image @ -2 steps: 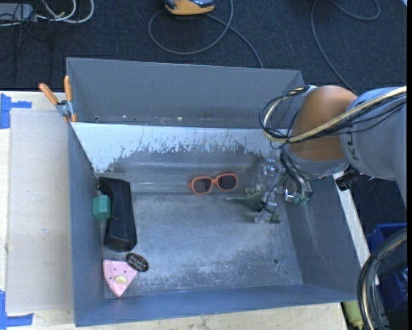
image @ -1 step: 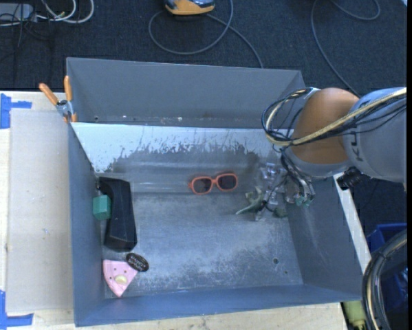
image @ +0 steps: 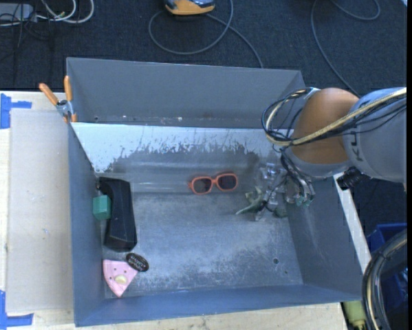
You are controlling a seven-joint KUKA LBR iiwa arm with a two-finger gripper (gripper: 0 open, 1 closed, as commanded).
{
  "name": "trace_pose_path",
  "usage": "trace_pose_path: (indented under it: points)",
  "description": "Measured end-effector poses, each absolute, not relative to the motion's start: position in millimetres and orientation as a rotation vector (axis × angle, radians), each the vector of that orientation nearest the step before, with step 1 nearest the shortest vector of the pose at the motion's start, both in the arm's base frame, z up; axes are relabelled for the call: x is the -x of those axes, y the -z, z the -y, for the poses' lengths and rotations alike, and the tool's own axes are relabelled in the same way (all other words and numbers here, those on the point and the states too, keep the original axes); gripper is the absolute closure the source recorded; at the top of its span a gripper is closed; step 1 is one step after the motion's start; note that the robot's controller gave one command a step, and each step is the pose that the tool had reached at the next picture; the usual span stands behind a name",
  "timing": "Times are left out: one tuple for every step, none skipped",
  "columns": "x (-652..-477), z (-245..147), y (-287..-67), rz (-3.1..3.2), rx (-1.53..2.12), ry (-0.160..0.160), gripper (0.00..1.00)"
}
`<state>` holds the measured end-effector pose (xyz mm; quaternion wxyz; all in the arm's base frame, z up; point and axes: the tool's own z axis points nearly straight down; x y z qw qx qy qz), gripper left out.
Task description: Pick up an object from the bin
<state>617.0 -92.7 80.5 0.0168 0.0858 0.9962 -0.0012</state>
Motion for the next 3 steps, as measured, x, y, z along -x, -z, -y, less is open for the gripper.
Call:
trace_pose_path:
  points:
    - [-617.0,93,-81,-3.097,-0.266,0.004,1.0]
    - [-616.4,93,-85,-3.099,-0.266,0.004,1.0]
    - [-616.4,93,-98,-3.101,-0.265,0.004,1.0]
